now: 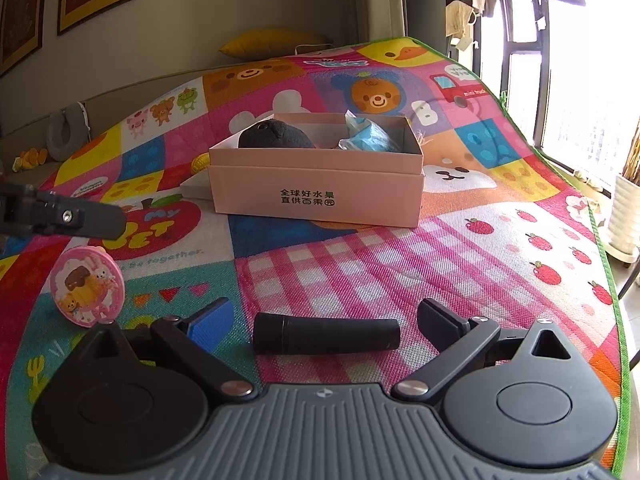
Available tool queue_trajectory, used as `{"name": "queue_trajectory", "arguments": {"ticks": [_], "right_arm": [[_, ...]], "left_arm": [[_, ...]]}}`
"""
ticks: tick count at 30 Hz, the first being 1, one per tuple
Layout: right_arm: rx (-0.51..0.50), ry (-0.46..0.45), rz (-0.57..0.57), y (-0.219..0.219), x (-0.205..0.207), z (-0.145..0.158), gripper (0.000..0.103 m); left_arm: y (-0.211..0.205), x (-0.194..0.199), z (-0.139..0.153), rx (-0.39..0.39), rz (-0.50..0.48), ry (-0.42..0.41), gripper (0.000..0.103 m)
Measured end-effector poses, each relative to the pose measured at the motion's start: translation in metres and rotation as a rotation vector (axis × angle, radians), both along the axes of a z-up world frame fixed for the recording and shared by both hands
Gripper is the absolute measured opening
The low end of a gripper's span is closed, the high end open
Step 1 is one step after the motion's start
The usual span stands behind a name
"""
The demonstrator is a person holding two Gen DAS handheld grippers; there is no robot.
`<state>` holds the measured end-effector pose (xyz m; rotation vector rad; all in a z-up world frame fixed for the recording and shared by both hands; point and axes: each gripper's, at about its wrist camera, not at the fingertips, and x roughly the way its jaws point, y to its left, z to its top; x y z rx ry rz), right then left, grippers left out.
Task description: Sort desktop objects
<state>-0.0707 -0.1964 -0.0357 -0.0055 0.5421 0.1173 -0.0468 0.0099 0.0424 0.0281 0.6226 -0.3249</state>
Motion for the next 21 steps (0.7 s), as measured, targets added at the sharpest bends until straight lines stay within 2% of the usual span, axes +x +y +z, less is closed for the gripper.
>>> {"name": "queue_trajectory", "arguments": {"ticks": [4,6,14,15,18,21], "right_arm": [[0.002,0.005,0.006,0.000,0.001,0.000,0.098],[-0.001,0.007,0.008,0.001,0.001,0.000,0.098],[-0.018,0.020,0.007,0.003,0.003,0.000,0.098],[-0.019,0.022,0.008,0.003,0.003,0.000,0.098],[-0.019,0.027,0.007,0.002,0.004,0.000,0.098],[-0.020,0.029,0.008,0.002,0.004,0.000,0.098]], "left_arm": [[-0.007,-0.020,-0.014,0.129,-0.059,0.002,0.100],[-0.006,-0.025,-0.021,0.161,-0.069,0.014,0.100],[0.010,-0.011,-0.027,0.082,-0.032,0.018,0.100],[0.009,-0.007,-0.028,0.087,-0.030,0.019,0.097],[0.004,0.000,-0.030,0.095,-0.050,0.027,0.073],[-0.001,0.001,-0.033,0.090,-0.056,0.027,0.070]]}}
